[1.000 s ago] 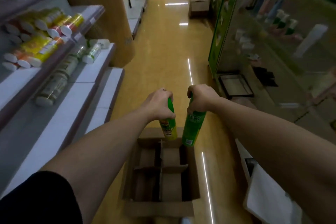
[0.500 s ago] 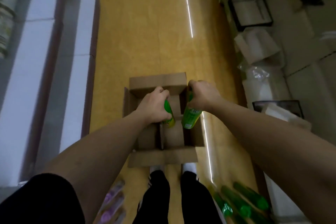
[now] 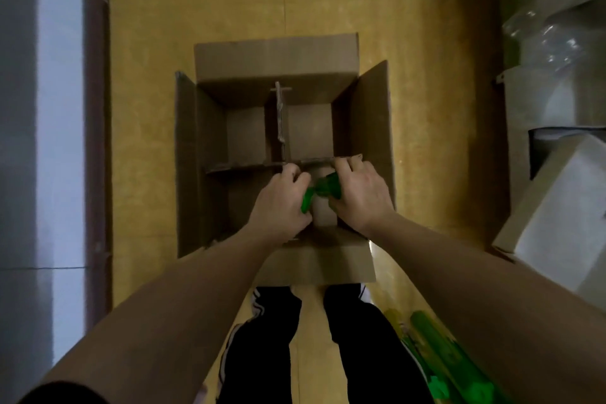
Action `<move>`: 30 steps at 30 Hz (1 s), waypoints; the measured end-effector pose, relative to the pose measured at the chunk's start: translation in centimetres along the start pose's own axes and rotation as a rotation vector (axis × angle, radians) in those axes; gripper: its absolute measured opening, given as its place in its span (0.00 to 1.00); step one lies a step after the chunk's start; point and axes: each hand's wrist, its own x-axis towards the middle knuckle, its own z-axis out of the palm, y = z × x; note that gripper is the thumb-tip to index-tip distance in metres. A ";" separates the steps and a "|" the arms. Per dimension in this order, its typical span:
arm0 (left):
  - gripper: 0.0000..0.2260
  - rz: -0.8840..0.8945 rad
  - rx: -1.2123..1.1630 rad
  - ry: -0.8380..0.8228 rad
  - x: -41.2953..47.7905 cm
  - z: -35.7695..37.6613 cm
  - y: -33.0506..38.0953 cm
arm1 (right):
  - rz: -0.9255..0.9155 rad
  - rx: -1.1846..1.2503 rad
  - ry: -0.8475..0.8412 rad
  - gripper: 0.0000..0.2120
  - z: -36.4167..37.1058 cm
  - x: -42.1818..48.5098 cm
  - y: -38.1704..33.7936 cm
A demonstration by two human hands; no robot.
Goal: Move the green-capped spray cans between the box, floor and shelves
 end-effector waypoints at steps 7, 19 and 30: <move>0.24 -0.041 -0.036 0.085 5.0 6.6 -3.6 | -0.016 0.045 0.018 0.30 7.5 4.7 1.7; 0.29 -0.223 -0.183 0.192 8.9 9.6 -5.1 | 0.046 0.197 0.057 0.35 11.2 8.4 2.0; 0.43 -0.300 -0.334 0.121 8.8 9.0 -5.6 | 0.168 0.322 -0.033 0.43 11.2 8.6 2.0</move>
